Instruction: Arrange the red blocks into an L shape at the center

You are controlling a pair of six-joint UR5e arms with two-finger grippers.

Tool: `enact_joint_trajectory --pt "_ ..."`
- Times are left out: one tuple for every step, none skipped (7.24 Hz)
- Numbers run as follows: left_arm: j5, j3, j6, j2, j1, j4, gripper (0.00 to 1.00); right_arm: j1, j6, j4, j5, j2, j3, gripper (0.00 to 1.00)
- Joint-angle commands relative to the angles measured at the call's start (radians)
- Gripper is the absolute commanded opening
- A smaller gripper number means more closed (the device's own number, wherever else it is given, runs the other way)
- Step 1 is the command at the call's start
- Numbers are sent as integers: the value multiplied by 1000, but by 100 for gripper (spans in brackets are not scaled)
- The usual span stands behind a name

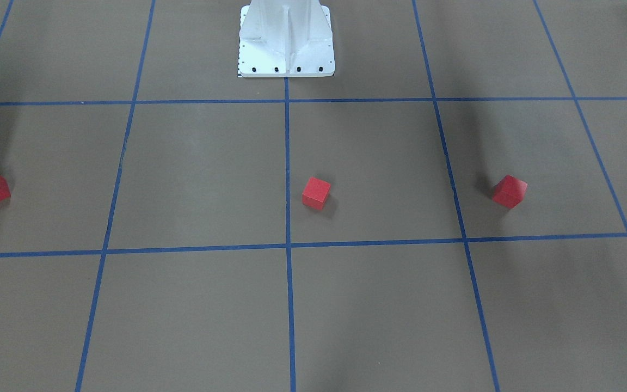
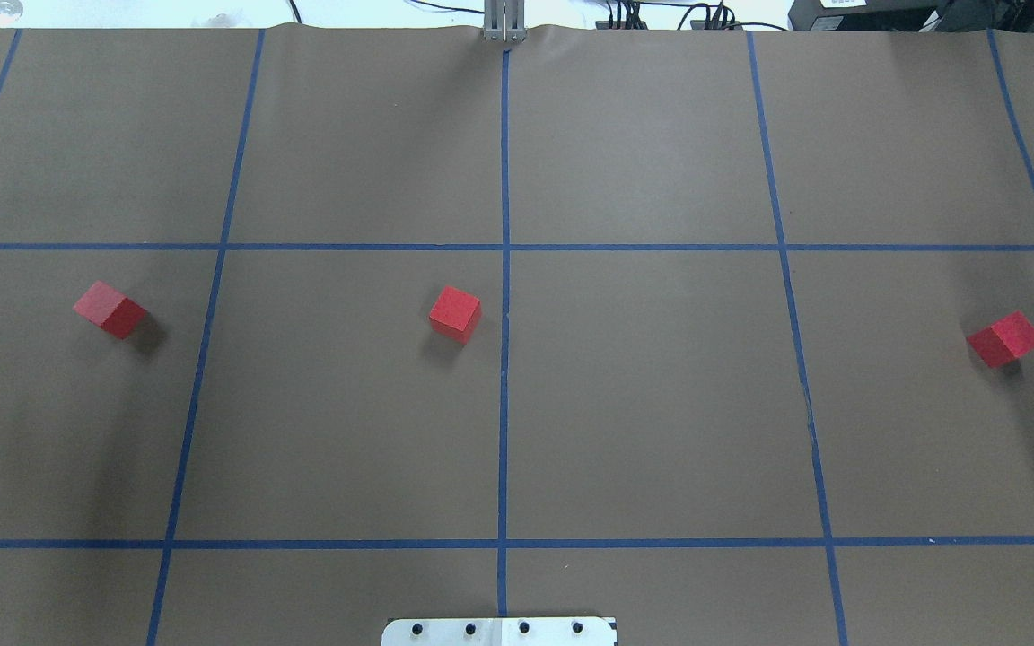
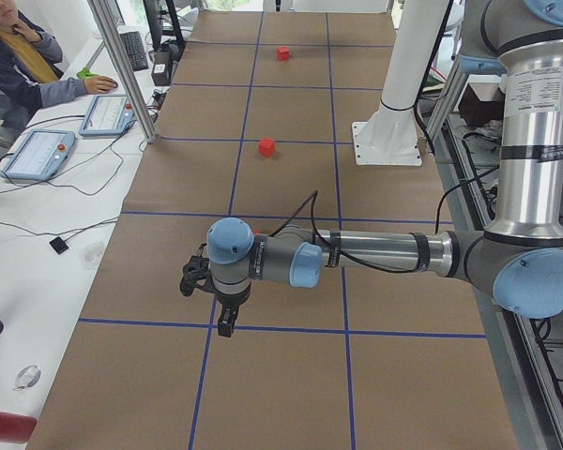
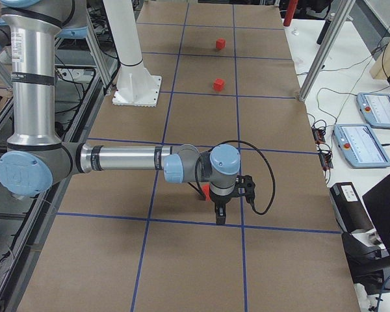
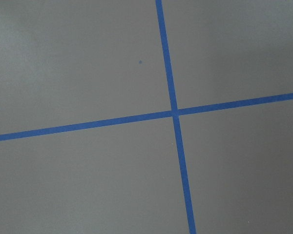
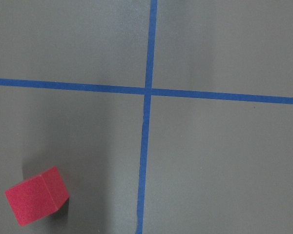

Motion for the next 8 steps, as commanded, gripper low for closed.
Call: enact_joint_trajectory --pt "-1 -42 0 16 3 0 100 -1 1 0 0 2 2 99" --pt "0 -69 -2 32 1 0 100 -1 -1 2 3 0 5 99" --pt "2 -98 -2 43 1 -2 100 -1 -2 23 3 0 5 99" --pt "5 -108 -2 43 1 0 100 -1 4 63 2 0 2 99" --pt "5 -103 -3 34 3 -2 100 -1 4 148 5 -3 7 99" --pt "8 -111 -9 -1 3 -5 100 -1 7 235 2 -9 5 99" --pt "8 -113 -8 -15 3 -6 100 -1 7 320 0 -5 5 99" --pt "7 -108 -12 -34 5 -41 100 -1 10 413 2 1 -13 99"
